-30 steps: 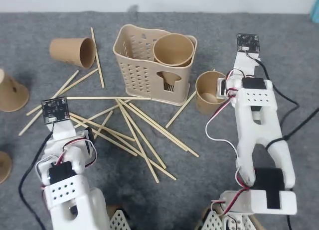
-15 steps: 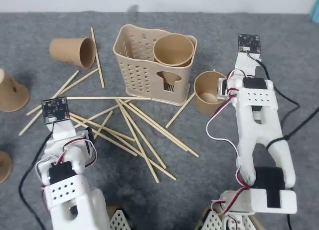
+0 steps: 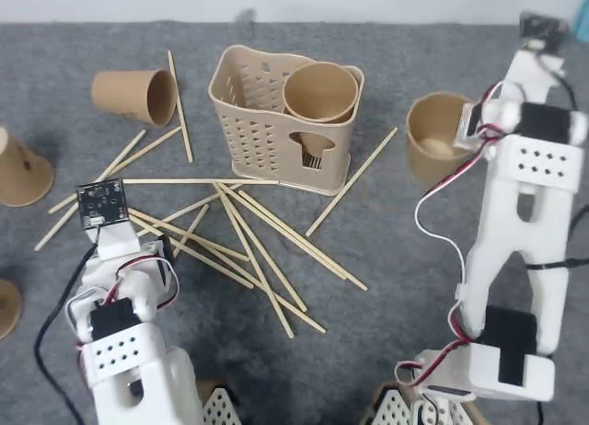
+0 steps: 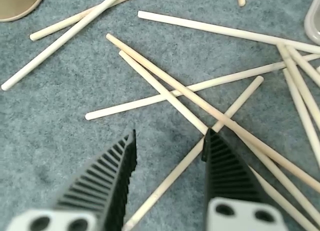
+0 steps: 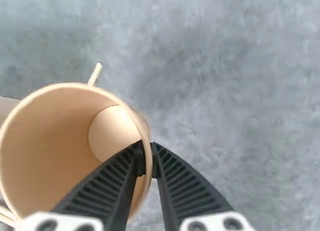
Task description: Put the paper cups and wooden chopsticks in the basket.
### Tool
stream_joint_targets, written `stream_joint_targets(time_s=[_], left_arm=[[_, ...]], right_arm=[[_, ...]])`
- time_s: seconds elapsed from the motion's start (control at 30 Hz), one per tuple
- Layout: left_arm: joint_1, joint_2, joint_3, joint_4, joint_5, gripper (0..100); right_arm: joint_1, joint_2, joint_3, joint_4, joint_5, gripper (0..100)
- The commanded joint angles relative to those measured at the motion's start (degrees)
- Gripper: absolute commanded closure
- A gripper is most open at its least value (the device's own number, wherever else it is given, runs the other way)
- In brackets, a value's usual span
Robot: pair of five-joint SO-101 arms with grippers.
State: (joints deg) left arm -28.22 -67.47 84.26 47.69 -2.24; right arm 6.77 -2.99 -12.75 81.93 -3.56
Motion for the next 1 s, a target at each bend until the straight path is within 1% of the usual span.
stream_joint_targets(time_s=[0.0,0.17,0.37,0.47,0.57,0.67,0.97], left_arm=[[0.00,-0.97,-0.13,-0.97,-0.70,79],[0.00,-0.97,-0.04,-0.88,-0.70,79],[-0.09,-0.97,-0.04,0.00,-0.79,79],[-0.09,-0.97,-0.04,0.09,-0.79,79],[-0.09,-0.97,-0.13,0.18,-0.79,79],[-0.18,-0.97,-0.13,0.18,-0.79,79],[-0.18,-0.97,-0.13,0.18,-0.79,79]], right_arm=[[-0.04,-2.59,-12.84,4.62,-0.70,99.1],[-2.77,-2.77,-25.05,5.41,-1.93,99.1],[-13.93,-2.95,-36.04,6.37,-1.58,99.1],[-19.82,-2.51,-37.98,6.37,-1.41,99.1],[-23.43,-2.24,-37.54,6.37,-1.41,99.1],[-24.66,-1.63,-35.78,6.37,-1.32,99.1],[-24.75,4.26,-35.60,9.27,-1.32,99.1]])
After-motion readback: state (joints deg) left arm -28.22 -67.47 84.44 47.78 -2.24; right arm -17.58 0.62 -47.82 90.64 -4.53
